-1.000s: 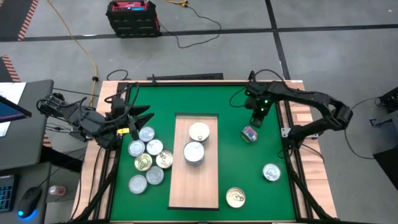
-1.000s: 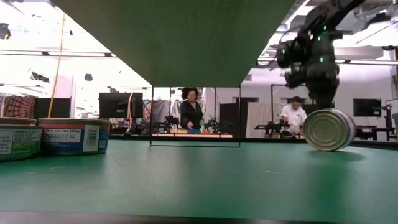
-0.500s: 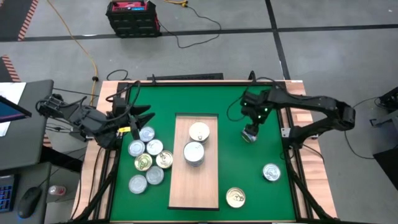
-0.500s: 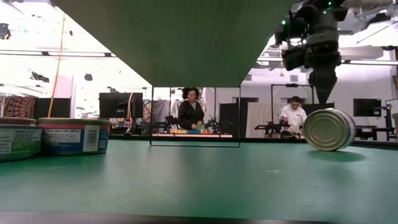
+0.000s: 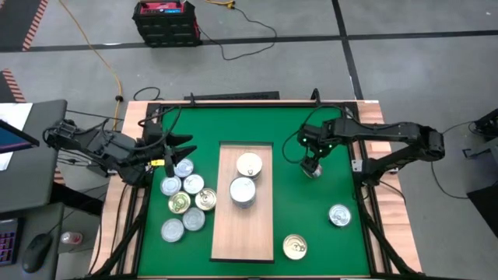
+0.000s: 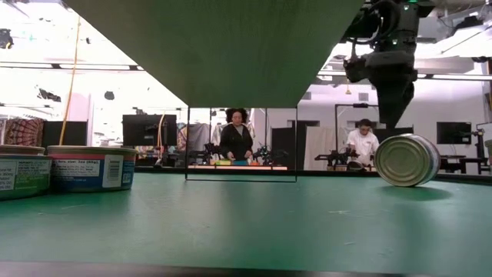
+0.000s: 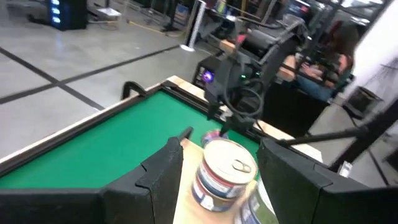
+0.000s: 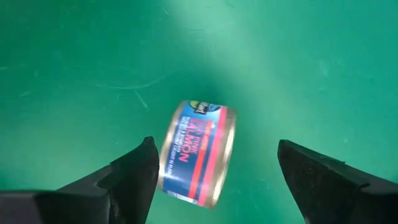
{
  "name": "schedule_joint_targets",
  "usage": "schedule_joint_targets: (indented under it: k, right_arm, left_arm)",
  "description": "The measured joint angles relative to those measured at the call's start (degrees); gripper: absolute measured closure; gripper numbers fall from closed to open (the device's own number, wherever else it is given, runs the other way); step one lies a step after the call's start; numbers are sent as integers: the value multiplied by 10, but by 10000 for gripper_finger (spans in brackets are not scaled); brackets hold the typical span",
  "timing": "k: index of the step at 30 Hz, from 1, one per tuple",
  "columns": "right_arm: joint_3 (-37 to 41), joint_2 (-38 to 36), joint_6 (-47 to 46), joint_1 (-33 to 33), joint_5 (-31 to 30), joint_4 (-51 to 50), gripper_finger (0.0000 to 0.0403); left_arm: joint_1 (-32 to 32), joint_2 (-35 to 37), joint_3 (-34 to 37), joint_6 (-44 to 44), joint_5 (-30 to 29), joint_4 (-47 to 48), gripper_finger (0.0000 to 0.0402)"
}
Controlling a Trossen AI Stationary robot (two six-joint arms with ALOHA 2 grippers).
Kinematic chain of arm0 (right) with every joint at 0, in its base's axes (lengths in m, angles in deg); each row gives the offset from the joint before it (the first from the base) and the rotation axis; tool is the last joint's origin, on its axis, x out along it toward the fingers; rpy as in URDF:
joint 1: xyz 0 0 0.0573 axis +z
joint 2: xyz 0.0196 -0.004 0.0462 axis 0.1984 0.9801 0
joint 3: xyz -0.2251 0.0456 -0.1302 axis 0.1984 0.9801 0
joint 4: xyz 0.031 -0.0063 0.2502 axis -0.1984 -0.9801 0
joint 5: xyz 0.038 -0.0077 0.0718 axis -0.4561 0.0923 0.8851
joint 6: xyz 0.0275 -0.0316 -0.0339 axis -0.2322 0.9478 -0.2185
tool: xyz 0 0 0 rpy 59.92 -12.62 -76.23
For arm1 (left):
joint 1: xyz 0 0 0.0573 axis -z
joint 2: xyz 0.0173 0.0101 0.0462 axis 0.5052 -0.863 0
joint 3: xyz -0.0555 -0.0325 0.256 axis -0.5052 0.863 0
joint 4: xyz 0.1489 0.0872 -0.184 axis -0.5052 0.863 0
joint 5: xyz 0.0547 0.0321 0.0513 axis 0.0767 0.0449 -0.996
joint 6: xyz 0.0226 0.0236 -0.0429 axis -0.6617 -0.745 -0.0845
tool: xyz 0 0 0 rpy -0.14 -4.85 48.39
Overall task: Stack canned seafood by type on shelf
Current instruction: Stack the blue pink tuna can on top of the other blue pink tuna cans on the shelf
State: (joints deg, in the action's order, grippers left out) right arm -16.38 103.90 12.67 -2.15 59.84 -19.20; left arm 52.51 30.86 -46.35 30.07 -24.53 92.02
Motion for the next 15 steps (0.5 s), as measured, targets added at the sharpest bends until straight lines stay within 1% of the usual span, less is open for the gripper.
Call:
schedule_joint_targets:
  k: [2, 6, 11, 15]
  right_arm:
    - [14, 0, -11, 1, 1, 9, 57]
    - [59, 0, -27, 7, 25, 38, 57]
    - [96, -1, -35, 26, 25, 69, 59]
    - [122, -1, -20, 27, 33, 98, 78]
  left_arm:
    - [0, 2, 0, -3, 6, 0, 203]
    - [0, 12, 0, -3, 18, 1, 203]
    - [0, 27, 0, -3, 26, 3, 203]
    - [0, 35, 0, -11, 27, 4, 203]
